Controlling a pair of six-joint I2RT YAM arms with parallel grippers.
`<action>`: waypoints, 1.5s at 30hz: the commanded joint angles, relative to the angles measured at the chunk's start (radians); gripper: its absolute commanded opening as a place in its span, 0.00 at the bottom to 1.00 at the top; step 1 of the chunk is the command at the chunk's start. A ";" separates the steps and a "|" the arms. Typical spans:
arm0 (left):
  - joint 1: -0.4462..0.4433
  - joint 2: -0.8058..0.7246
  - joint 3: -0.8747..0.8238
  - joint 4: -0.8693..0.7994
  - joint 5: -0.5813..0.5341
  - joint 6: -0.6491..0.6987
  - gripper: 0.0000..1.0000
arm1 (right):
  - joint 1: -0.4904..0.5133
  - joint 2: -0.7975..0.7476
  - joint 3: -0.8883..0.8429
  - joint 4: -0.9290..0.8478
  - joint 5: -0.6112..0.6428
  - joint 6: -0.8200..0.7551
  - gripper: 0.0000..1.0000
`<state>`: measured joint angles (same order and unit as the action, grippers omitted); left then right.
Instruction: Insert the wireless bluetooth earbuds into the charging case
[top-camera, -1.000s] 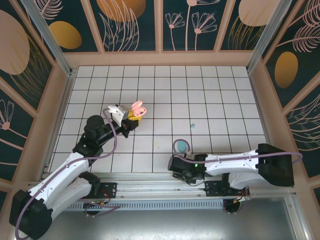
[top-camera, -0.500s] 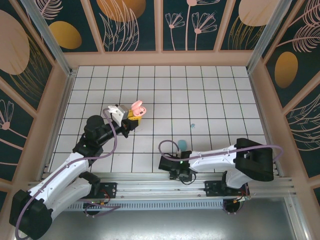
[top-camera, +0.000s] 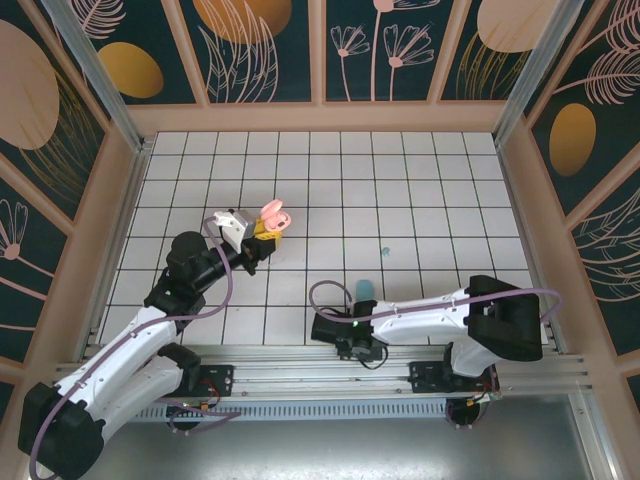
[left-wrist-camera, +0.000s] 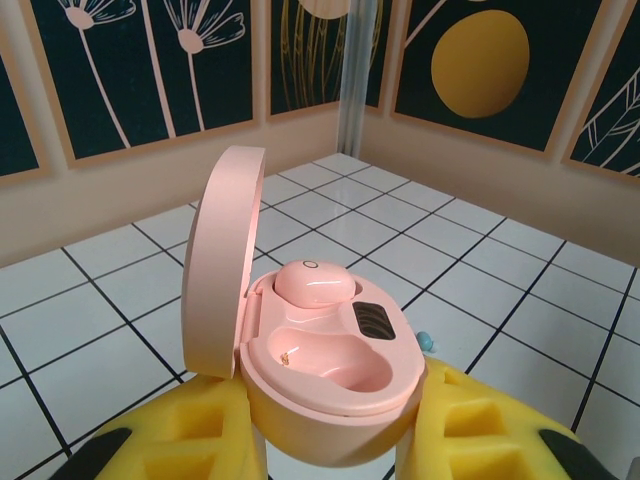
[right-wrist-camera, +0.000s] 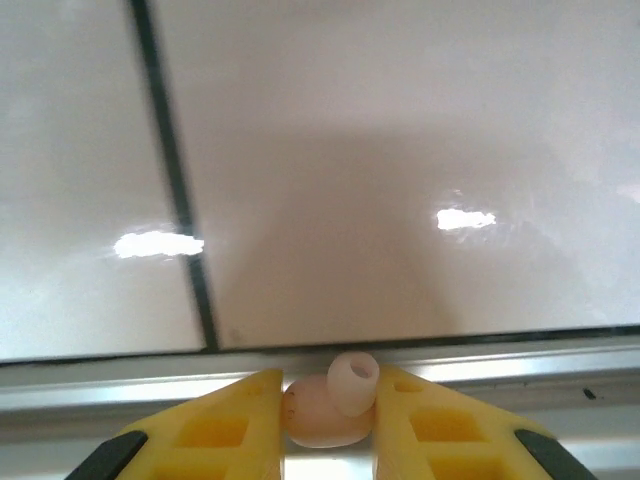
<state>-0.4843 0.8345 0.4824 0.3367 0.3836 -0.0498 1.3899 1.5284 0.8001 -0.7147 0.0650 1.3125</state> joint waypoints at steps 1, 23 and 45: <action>-0.003 -0.014 0.000 0.023 0.004 0.018 0.00 | 0.011 -0.036 0.096 -0.128 0.054 -0.050 0.24; -0.004 0.085 0.101 -0.063 0.200 0.064 0.00 | -0.196 -0.088 0.694 -0.489 0.374 -1.170 0.19; -0.004 0.166 0.202 -0.259 0.224 0.128 0.00 | -0.204 -0.303 0.534 0.043 0.409 -2.065 0.16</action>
<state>-0.4847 0.9997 0.6479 0.1207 0.6899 0.0673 1.2263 1.2442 1.3582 -0.7418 0.5709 -0.7082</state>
